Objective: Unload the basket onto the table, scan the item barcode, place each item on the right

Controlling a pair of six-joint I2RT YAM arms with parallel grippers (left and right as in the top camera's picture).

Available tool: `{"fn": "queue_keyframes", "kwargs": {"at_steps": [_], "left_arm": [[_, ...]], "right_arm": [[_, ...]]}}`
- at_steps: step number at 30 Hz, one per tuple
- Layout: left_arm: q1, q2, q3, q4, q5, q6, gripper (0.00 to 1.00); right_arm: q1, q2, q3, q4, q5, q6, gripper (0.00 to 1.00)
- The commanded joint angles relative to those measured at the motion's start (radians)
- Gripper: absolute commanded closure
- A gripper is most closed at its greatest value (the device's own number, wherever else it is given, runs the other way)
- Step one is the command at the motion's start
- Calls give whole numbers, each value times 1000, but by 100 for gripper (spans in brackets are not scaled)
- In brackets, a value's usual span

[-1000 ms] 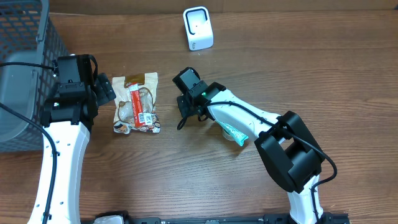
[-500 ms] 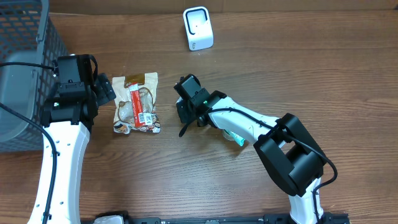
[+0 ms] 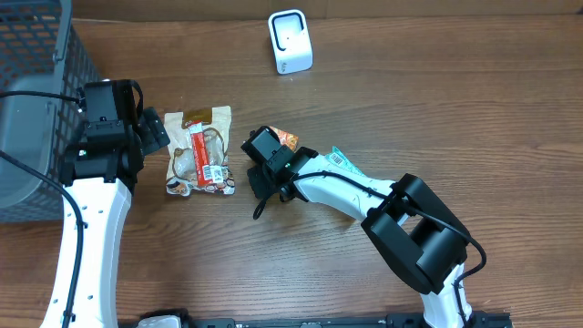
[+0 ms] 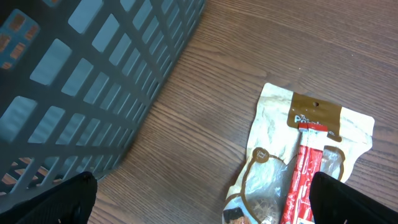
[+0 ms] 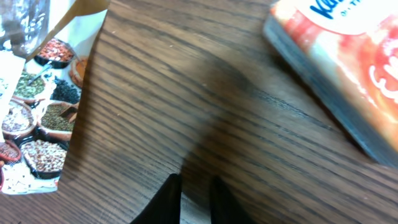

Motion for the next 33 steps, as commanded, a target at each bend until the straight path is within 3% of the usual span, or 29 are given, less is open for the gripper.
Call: {"fn": "queue_keyframes", "kwargs": {"at_steps": [1, 8, 15, 25, 33], "left_arm": [[-1, 5, 12, 0, -17, 1, 0], [-1, 5, 12, 0, -17, 1, 0], [-1, 5, 12, 0, -17, 1, 0], [-1, 5, 12, 0, -17, 1, 0], [-1, 5, 12, 0, -17, 1, 0]], "right_arm": [[0, 7, 27, -30, -20, 19, 78], [-101, -78, 209, -111, -18, 19, 73], [-273, -71, 211, -114, -89, -35, 68], [-279, 28, 209, -100, -45, -106, 61], [-239, 66, 208, -139, -247, -105, 54]]}}
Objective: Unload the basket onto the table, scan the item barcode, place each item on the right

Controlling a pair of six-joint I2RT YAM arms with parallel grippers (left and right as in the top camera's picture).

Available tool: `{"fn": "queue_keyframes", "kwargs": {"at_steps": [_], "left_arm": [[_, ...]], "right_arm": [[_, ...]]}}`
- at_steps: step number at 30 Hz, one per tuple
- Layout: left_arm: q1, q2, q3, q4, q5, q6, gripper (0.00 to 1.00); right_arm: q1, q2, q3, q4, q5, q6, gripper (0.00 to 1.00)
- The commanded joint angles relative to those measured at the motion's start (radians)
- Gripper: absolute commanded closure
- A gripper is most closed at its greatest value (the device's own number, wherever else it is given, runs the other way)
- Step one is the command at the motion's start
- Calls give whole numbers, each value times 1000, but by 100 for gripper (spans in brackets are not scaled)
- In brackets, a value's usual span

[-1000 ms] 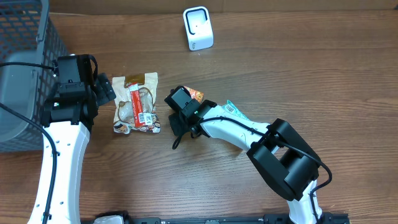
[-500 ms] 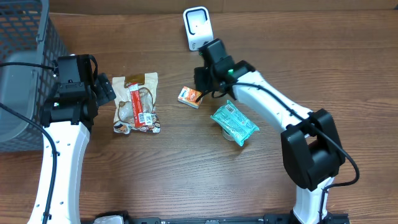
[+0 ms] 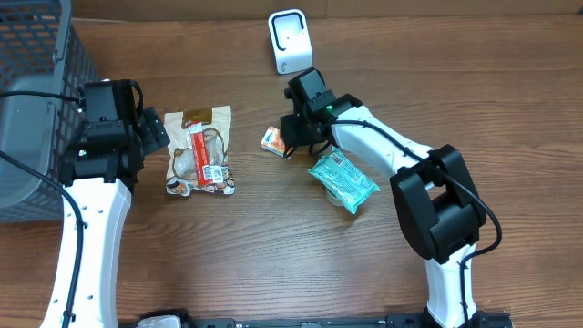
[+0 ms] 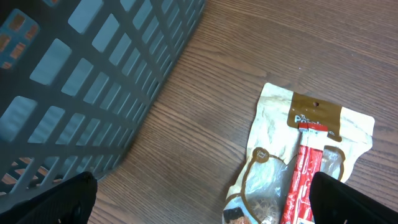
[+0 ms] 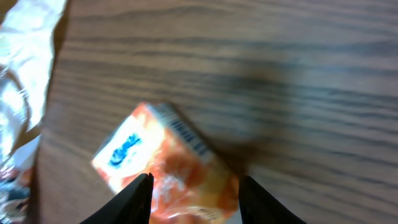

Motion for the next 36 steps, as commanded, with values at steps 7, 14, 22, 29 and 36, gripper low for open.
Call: {"fn": "queue_keyframes", "kwargs": {"at_steps": [7, 14, 22, 29, 36], "left_arm": [[-1, 5, 12, 0, -17, 1, 0], [-1, 5, 12, 0, -17, 1, 0], [-1, 5, 12, 0, -17, 1, 0], [-1, 5, 12, 0, -17, 1, 0], [-1, 5, 12, 0, -17, 1, 0]], "right_arm": [[108, 1, 1, -63, -68, 8, 55], [107, 1, 1, -51, 79, 117, 55], [94, 1, 1, -43, 73, 438, 58], [94, 2, 1, -42, 71, 501, 66], [94, 7, -1, -9, 71, 544, 67]]}}
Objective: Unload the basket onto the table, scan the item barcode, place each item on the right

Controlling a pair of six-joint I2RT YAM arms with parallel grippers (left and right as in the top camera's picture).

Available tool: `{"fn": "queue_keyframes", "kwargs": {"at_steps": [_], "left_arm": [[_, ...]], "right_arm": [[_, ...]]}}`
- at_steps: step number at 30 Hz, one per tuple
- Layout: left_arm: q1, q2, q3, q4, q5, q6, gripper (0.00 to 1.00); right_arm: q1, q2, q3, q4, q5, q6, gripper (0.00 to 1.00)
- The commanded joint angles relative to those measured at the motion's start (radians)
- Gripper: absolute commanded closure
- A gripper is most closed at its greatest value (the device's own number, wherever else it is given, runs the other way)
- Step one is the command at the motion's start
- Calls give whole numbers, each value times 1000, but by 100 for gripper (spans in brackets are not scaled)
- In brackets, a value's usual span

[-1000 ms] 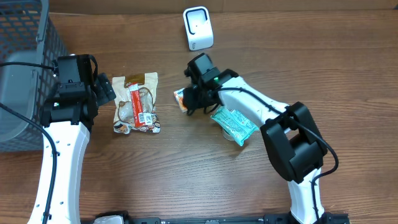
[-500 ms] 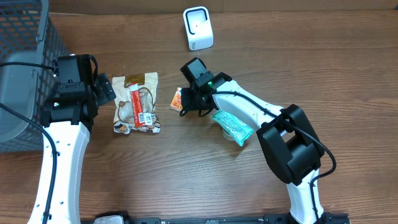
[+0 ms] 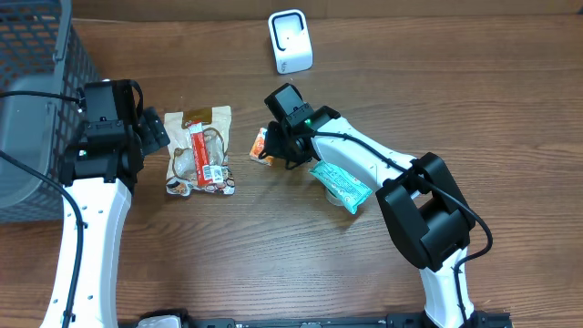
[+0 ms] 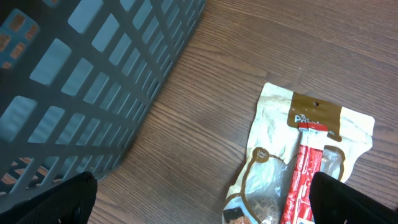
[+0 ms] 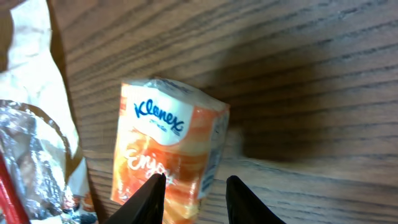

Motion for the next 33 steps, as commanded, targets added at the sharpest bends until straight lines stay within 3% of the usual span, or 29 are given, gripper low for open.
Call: {"fn": "queue_keyframes", "kwargs": {"at_steps": [1, 20, 24, 29, 33], "left_arm": [[-1, 5, 12, 0, -17, 1, 0], [-1, 5, 12, 0, -17, 1, 0], [-1, 5, 12, 0, -17, 1, 0], [-1, 5, 12, 0, -17, 1, 0], [-1, 5, 12, 0, -17, 1, 0]], "right_arm": [[-4, 7, -1, 15, 15, 34, 67], [0, 53, -1, 30, 43, 43, 68], [0, 51, 0, 29, 43, 38, 96], [-10, -20, 2, 16, 71, -69, 96], [16, -158, 2, -16, 229, -192, 96]]}}
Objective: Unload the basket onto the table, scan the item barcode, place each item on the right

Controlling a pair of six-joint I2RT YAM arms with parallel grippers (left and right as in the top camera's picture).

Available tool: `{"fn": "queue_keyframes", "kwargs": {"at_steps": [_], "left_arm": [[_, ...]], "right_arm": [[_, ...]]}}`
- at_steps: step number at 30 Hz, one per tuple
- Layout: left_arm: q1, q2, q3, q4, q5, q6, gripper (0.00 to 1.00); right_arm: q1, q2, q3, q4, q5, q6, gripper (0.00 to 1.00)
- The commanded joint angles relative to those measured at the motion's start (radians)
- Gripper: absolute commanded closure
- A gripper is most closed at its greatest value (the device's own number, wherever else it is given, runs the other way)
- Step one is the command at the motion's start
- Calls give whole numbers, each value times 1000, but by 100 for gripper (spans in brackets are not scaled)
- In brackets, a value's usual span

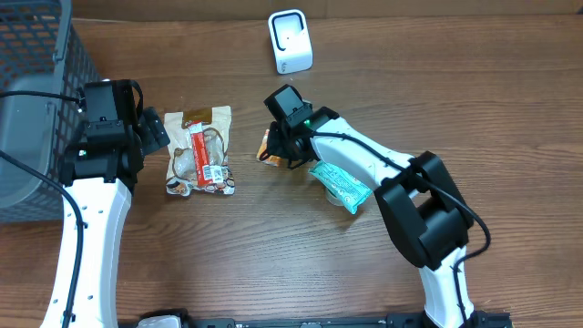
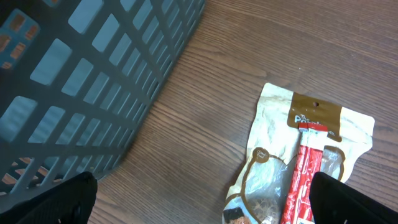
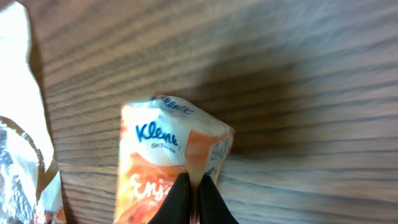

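An orange and white Kleenex tissue pack [image 3: 155, 155] lies on the wooden table, also seen in the overhead view as the tissue pack [image 1: 264, 148]. My right gripper [image 3: 193, 184] is shut, pinching a raised fold at the pack's right edge; from above the right gripper [image 1: 278, 146] covers most of the pack. The white barcode scanner [image 1: 290, 41] stands at the back of the table, apart from the pack. My left gripper [image 2: 205, 208] hangs open beside the basket, its fingers [image 2: 59, 199] wide apart with nothing between them.
A clear and brown snack bag [image 1: 200, 150] with a red strip lies left of the tissue pack. A teal packet [image 1: 339, 182] lies under my right forearm. A dark mesh basket [image 1: 36, 55] fills the far left corner.
My right gripper stood open with a finger on each side of the tissue pack's edge; now it is shut on that edge. The left arm has not moved.
My right gripper was first shut, low over bare table between the snack bag and the tissue pack. Then it was open above the pack, then open and closer astride the pack's right edge. Now it pinches that edge. The left arm stayed still throughout.
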Motion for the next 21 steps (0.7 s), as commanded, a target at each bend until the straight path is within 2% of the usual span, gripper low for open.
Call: {"fn": "queue_keyframes", "kwargs": {"at_steps": [1, 8, 11, 18, 21], "left_arm": [[-1, 5, 12, 0, -17, 1, 0], [-1, 5, 12, 0, -17, 1, 0], [-1, 5, 12, 0, -17, 1, 0], [-1, 5, 12, 0, -17, 1, 0], [-1, 5, 12, 0, -17, 1, 0]], "right_arm": [[40, -182, 5, -6, 183, -203, 96], [195, -203, 5, -91, 545, -480, 96], [282, -188, 5, -85, 723, -659, 96], [314, -81, 4, -73, 782, -914, 96], [325, -33, 4, -59, 816, -980, 96]]}}
